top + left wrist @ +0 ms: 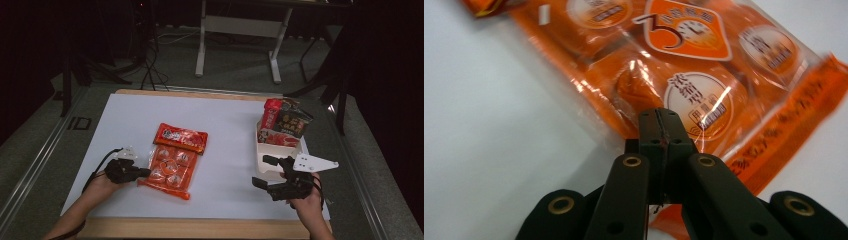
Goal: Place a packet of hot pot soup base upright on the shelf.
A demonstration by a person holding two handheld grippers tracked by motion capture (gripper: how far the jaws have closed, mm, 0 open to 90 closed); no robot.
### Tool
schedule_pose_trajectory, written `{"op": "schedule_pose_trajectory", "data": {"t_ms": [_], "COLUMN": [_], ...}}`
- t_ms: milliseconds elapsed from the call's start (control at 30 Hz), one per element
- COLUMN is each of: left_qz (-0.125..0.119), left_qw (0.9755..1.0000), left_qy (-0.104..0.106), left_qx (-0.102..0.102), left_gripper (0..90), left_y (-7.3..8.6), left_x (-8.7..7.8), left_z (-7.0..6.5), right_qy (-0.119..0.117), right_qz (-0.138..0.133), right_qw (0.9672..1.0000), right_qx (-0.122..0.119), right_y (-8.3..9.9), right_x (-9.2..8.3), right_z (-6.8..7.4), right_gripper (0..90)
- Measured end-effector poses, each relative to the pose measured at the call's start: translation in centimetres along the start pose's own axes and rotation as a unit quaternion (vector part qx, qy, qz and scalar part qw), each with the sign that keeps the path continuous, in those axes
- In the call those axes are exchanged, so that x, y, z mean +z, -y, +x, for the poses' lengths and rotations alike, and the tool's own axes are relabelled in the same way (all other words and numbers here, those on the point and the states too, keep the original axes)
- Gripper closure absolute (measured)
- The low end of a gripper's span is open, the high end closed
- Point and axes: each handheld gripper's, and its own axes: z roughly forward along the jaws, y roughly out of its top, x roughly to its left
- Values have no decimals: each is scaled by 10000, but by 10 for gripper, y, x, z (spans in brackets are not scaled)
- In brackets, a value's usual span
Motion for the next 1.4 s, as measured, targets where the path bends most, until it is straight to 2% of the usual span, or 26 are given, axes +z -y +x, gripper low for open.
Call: {"op": "schedule_pose_trajectory", "data": {"t_ms": [100, 200, 267, 467, 567, 767, 900, 1067, 1400], "left_qz": [9, -34, -85, -492, -535, -197, -245, -262, -130], "left_qw": [10000, 10000, 9998, 9976, 9972, 9985, 9986, 9986, 9996], "left_qy": [-15, -38, -141, -495, -528, -505, -463, -458, -188], "left_qx": [54, 44, 67, 14, -50, -40, -90, -55, 173], "left_gripper": [900, 900, 900, 900, 900, 900, 900, 900, 900], "left_y": [-2, -3, -5, -19, -26, -32, -33, -35, -51], "left_x": [2, 1, 0, -5, 1, 24, 26, 30, 44], "left_z": [-5, -4, 0, 15, 23, 33, 36, 32, 13], "right_qy": [-4, -1, 2, 7, 1, 11, 24, 5, -18], "right_qz": [2, 6, 4, -9, -7, -6, -1, 7, -9], "right_qw": [10000, 10000, 10000, 10000, 10000, 10000, 10000, 10000, 10000], "right_qx": [1, 6, 6, 18, 17, 17, 35, 42, 37], "right_y": [0, 1, 1, 1, 0, 1, 2, 2, 2], "right_x": [0, 0, 0, -1, -1, -2, -3, -1, 0], "right_z": [0, 0, 0, -1, -1, -1, -2, -2, -2], "right_gripper": [148, 148, 148, 148, 148, 148, 148, 148, 148]}}
